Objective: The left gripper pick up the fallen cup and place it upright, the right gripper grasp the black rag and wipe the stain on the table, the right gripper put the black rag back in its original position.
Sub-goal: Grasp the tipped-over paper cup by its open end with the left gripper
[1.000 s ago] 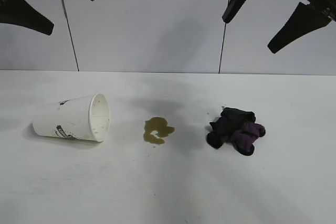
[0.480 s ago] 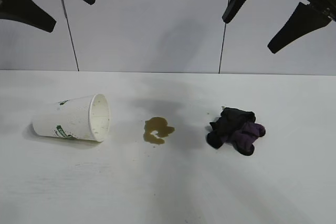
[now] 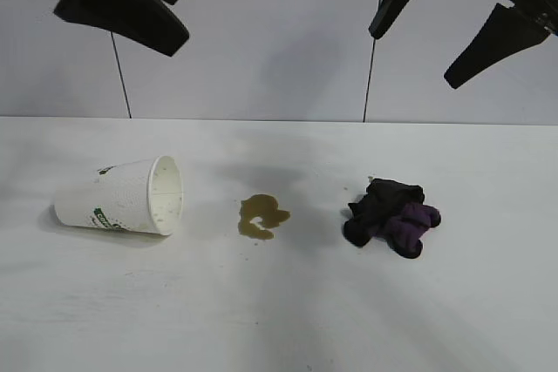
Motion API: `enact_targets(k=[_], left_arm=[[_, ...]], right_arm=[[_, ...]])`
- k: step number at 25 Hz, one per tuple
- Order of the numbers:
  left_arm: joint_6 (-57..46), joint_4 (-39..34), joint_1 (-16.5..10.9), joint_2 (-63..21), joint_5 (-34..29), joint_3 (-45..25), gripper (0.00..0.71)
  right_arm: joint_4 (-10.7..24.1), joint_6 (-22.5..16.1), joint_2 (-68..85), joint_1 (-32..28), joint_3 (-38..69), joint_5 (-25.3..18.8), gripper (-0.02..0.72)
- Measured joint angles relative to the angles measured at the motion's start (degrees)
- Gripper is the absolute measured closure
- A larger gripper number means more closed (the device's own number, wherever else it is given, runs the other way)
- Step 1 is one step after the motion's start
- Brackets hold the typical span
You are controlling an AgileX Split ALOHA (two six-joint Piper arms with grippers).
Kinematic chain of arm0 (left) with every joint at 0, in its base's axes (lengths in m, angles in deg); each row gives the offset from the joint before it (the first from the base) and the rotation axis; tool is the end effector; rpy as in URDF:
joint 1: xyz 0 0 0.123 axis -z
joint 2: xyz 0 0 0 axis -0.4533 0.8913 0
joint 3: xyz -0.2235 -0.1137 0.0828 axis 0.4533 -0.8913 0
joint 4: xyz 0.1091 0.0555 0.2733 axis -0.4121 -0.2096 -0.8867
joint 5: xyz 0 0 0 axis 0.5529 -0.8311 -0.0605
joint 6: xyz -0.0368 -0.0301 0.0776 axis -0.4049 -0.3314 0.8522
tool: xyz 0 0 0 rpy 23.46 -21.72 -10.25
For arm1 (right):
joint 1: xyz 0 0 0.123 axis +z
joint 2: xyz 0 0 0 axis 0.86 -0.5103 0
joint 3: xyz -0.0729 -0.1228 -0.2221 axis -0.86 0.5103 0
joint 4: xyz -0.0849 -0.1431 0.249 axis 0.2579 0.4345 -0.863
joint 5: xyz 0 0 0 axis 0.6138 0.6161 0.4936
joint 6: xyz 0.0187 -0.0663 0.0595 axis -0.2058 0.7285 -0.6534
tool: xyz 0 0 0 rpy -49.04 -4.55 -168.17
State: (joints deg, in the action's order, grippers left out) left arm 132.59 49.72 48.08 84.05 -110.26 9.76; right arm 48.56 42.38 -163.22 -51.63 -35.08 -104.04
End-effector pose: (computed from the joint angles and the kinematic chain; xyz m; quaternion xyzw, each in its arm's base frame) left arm 0.3531 -0.1878 0.2738 0.6855 0.6146 -0.1338 0.3667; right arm 0.3830 0.0937 0.2757 0.0036 0.9642 0.2510 0.0855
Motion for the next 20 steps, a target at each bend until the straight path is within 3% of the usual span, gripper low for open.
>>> enact_targets(k=[4,7,14,20], left_arm=[[-4.18,-12.08,4.78,2.10,5.36,0.07,0.015],[-9.81,-23.47,6.65,5.53,5.92,0.07,0.015],[-23.92,-43.73,7.20,11.91,6.07,0.07,0.015],[-26.22,-47.37,7.20,15.37,7.16,0.07,0.015]], right_arm=[[0.00,0.11,0.00,0.00,0.00,0.00,0.156],[0.00,0.11,0.00,0.00,0.00,-0.04,0.156],[0.00,0.91,0.00,0.00,0.00,-0.04,0.156],[0.00,0.91,0.00,0.00,0.00,-0.04,0.156]])
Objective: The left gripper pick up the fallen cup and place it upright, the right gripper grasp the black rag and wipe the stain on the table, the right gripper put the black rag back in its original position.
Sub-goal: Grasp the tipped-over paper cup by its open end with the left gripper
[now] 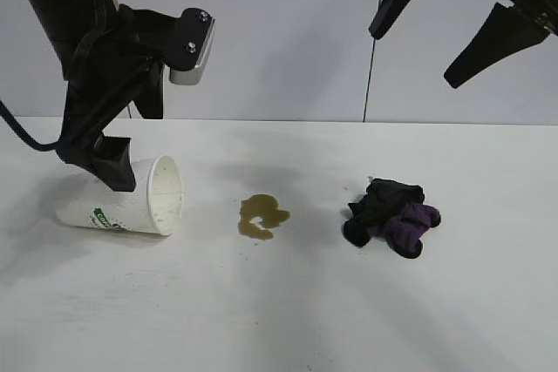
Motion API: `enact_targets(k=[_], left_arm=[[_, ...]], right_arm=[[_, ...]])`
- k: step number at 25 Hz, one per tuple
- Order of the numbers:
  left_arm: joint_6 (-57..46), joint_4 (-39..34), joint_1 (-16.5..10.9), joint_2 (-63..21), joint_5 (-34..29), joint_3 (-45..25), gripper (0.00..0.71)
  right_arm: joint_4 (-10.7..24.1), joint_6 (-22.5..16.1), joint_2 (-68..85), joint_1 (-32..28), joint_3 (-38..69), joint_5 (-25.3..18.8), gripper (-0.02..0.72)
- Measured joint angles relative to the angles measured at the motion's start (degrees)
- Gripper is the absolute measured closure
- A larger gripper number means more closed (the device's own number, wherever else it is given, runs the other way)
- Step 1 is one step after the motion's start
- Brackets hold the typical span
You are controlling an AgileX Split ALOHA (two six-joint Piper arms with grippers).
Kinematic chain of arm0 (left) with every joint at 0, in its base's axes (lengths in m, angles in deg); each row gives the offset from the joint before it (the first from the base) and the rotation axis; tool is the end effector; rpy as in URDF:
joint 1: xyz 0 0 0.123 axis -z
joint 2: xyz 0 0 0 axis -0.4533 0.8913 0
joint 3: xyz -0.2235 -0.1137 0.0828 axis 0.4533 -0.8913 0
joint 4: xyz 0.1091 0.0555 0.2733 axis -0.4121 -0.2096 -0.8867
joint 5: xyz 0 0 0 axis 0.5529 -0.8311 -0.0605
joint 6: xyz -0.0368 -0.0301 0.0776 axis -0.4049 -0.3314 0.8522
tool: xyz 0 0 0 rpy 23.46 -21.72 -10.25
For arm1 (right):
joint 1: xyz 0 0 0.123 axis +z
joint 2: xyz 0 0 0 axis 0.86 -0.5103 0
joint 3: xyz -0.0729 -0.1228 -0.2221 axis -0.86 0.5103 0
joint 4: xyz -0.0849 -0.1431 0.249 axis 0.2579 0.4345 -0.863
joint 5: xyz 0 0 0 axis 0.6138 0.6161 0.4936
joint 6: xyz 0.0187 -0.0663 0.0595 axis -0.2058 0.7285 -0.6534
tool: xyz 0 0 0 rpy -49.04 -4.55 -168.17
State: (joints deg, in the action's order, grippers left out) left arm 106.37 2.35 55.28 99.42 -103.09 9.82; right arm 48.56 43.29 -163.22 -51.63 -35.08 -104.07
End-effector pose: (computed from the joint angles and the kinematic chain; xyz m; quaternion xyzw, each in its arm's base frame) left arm 0.3775 -0.1969 0.1502 0.7526 0.6376 0.0887 0.1386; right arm 0.3830 0.0937 0.2757 -0.0041 0.9642 0.2503 0.0872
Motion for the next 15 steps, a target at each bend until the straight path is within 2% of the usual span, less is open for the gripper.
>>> enact_targets(k=[10,15], left_arm=[[-1.06,-3.25,0.00,4.16,5.46,0.11,0.015],[-1.38,-4.84,0.00,6.44,5.70,0.11,0.015]], right_arm=[[0.00,0.00,0.00,0.00,0.00,-0.03,0.156],[0.00,0.00,0.00,0.00,0.00,-0.03,0.156]])
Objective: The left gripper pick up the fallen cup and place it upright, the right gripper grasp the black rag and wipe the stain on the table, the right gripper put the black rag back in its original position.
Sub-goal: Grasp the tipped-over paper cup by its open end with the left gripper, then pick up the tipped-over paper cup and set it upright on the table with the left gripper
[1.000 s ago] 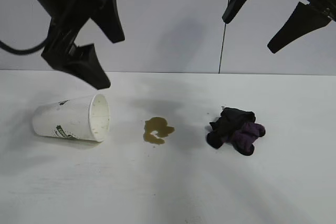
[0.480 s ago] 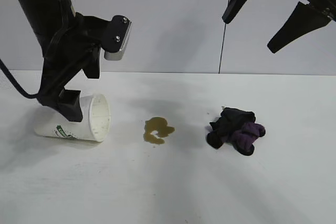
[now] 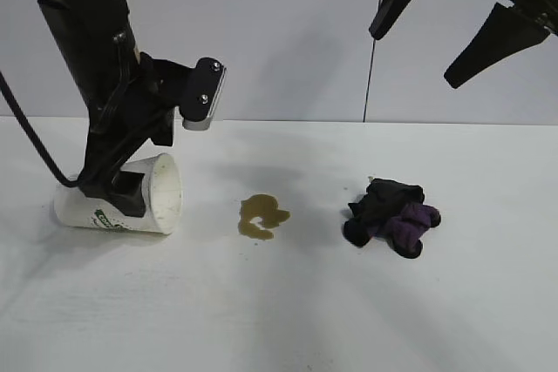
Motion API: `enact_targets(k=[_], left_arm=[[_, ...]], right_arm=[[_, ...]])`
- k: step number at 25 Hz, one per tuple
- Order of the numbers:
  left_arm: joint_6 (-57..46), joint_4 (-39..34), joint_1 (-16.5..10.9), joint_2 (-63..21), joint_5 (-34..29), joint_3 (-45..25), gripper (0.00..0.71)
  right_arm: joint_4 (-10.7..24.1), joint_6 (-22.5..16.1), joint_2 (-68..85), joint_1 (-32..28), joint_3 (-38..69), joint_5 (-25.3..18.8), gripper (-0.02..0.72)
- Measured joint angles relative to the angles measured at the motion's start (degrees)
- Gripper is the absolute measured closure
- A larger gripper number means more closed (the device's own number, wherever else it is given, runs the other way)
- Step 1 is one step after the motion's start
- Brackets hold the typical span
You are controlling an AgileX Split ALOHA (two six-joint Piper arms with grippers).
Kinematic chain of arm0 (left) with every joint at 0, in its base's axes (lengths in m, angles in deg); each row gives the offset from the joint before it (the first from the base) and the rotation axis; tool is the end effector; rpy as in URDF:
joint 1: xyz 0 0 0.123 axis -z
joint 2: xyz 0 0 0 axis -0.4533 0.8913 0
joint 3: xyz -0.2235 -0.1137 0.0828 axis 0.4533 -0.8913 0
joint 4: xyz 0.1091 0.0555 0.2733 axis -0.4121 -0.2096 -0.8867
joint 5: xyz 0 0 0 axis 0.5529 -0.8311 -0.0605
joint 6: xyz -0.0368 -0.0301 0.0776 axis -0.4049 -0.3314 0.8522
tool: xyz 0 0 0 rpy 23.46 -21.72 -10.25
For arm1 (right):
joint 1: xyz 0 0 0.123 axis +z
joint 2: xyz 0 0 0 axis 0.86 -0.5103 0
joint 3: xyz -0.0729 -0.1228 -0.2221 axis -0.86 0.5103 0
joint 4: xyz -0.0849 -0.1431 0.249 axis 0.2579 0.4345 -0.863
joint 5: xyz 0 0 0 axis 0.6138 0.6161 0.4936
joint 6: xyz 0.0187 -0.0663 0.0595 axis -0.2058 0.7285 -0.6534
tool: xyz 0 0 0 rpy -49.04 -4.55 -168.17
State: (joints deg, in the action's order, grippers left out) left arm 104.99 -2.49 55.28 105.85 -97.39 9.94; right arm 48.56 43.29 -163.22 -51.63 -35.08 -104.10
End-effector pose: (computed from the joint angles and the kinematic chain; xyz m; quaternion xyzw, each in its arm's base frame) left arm 0.3883 -0.1980 0.1058 0.7651 0.6217 0.1117 0.1251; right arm 0.3829 0.0937 0.2757 -0.0042 0.9642 0.2503 0.0869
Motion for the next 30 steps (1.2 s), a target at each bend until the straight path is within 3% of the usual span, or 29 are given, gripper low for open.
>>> enact_targets(k=[14,20,26,30], left_arm=[[-4.17,-2.20,0.00,3.26,3.55,0.17,0.016],[-4.39,-1.45,0.00,3.26,3.71,0.17,0.142],[-4.39,4.77,0.00,0.88,7.20,0.17,0.152],[-2.95,13.35,-0.43,-4.43,12.71,0.17,0.152]], right_arm=[[0.16,1.38,0.00,0.00,0.00,0.05,0.156],[0.16,1.38,0.00,0.00,0.00,0.05,0.156],[0.19,1.53,0.00,0.00,0.00,0.05,0.156],[0.19,1.53,0.00,0.00,0.00,0.11,0.156]])
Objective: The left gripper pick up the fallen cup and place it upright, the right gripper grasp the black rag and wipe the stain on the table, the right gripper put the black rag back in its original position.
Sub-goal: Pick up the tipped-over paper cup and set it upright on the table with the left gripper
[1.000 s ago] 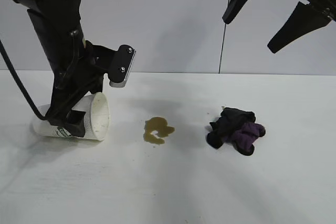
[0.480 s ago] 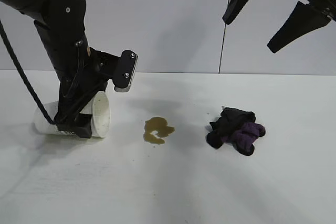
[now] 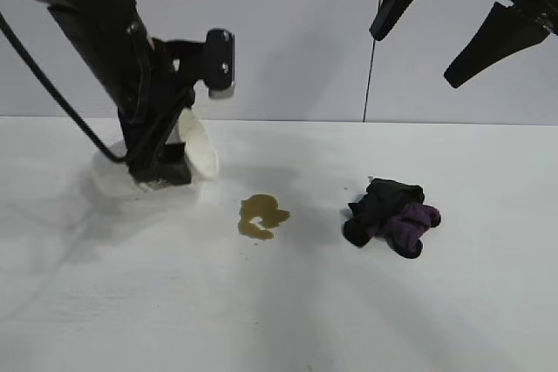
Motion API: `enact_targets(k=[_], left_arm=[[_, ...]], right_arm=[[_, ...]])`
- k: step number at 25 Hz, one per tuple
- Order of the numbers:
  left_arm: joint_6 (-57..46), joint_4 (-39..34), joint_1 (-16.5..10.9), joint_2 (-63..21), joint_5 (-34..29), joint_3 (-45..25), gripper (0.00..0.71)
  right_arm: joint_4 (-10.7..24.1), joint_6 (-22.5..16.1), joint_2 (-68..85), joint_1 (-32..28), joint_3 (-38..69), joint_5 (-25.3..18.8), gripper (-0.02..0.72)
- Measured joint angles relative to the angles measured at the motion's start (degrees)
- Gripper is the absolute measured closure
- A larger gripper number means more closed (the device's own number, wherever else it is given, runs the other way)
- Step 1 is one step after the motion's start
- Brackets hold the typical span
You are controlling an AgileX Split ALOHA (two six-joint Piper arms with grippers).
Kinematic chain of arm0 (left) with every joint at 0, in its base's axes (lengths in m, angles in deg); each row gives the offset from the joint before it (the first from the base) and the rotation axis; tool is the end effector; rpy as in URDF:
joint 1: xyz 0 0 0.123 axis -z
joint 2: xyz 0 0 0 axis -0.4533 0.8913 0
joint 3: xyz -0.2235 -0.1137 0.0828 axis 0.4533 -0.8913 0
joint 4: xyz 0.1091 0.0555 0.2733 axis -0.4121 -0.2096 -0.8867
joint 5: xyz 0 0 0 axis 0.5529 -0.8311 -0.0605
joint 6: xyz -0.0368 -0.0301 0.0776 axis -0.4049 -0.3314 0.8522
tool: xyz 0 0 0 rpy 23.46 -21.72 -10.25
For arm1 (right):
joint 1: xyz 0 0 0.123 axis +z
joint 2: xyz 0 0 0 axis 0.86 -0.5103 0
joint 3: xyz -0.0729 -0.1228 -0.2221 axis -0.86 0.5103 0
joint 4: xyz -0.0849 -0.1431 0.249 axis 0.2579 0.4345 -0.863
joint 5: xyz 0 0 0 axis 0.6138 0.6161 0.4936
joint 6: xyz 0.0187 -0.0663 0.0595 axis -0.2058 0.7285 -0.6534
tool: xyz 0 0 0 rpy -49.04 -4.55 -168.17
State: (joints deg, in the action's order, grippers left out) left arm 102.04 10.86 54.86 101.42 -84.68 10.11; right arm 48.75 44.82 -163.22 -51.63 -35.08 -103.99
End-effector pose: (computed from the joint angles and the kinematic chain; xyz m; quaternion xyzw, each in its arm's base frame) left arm 0.3998 -0.2143 0.1494 0.6683 0.6794 0.0737 0.2937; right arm 0.3831 0.0934 0.2756 -0.0172 0.9644 0.2476 0.0913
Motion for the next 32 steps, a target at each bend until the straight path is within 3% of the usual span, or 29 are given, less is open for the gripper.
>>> enact_targets(k=[4,8,10,14,18,22,27,29,32], left_arm=[[1.82,14.29,-3.15,-5.01,2.39,0.00,0.152],[2.73,31.70,-10.78,-8.61,-0.74,0.00,0.152],[5.17,40.98,-15.30,-9.95,-5.98,0.00,0.153],[16.23,57.34,-24.75,-10.38,-23.49,-0.75,0.153],[29.77,69.18,-31.13,-10.51,-37.43,-3.27,0.153],[42.21,72.24,-33.09,-10.74,-39.87,-8.19,0.153],[57.86,80.96,-33.15,-10.50,-30.28,-16.82,0.153],[65.32,88.23,-33.15,-9.63,-28.46,-19.54,0.153],[72.68,92.18,-33.15,-6.91,-27.73,-21.48,0.153]], right_arm=[[0.00,0.00,0.00,0.00,0.00,0.00,0.156],[0.00,0.00,0.00,0.00,0.00,0.00,0.156],[0.00,0.00,0.00,0.00,0.00,0.00,0.156],[0.00,0.00,0.00,0.00,0.00,-0.05,0.156],[0.00,0.00,0.00,0.00,0.00,-0.05,0.156],[0.00,0.00,0.00,0.00,0.00,-0.05,0.156],[0.00,0.00,0.00,0.00,0.00,-0.05,0.156],[0.00,0.00,0.00,0.00,0.00,-0.05,0.156],[0.00,0.00,0.00,0.00,0.00,-0.05,0.156]])
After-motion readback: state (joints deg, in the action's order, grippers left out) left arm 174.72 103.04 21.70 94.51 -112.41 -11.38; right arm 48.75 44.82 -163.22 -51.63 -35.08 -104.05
